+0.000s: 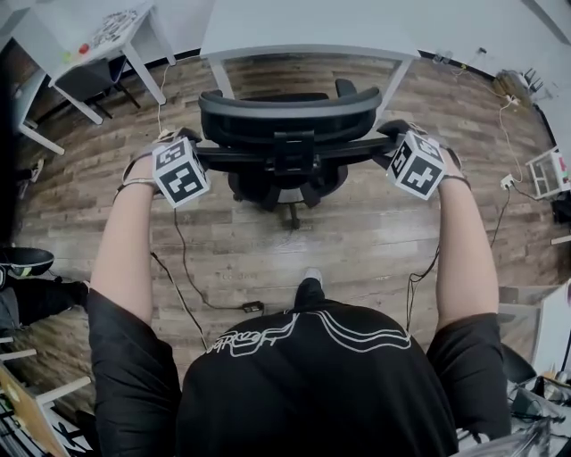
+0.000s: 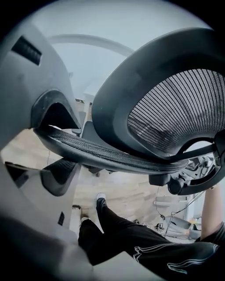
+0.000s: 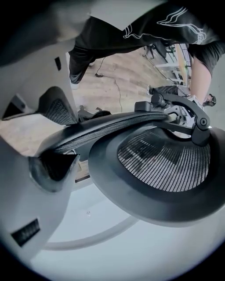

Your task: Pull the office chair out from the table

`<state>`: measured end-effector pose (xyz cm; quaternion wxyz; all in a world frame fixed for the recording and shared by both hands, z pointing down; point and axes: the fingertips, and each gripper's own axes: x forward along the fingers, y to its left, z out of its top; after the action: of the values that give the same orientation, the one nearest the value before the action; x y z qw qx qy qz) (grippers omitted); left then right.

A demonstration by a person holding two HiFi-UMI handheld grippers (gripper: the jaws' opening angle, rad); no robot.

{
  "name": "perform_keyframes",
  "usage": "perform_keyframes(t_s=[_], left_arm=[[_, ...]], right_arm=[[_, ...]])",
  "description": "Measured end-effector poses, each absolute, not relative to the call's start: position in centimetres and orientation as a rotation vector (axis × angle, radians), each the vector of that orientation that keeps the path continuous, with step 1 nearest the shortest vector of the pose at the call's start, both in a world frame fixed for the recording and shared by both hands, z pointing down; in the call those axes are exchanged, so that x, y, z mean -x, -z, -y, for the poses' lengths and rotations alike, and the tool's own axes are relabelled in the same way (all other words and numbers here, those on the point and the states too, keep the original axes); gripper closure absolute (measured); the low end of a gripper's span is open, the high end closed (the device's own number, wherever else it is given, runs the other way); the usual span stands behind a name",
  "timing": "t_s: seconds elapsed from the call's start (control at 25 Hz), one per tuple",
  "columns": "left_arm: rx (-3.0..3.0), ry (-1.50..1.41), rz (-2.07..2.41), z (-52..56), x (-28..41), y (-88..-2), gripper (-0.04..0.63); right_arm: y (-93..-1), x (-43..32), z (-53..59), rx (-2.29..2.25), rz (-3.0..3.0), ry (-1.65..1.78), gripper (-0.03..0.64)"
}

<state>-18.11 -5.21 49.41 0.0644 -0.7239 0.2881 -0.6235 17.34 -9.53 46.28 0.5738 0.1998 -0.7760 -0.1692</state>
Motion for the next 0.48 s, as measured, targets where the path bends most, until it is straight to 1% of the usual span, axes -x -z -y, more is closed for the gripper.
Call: perform_keyframes(t_s=[0.32,0.48], left_arm=[[2.195,1.807,-0.873,4.0,17.9,-46.4,0.391],[2.206,1.798,-0.849,2.2,18.1,-46.2,0.393]], right_arm=[[-44.1,-17.6,8.6,-0.501,1.778,0.367,0.382],[-43.9,-17.3,6.7,-0.523,1.787,0.368,0.379]])
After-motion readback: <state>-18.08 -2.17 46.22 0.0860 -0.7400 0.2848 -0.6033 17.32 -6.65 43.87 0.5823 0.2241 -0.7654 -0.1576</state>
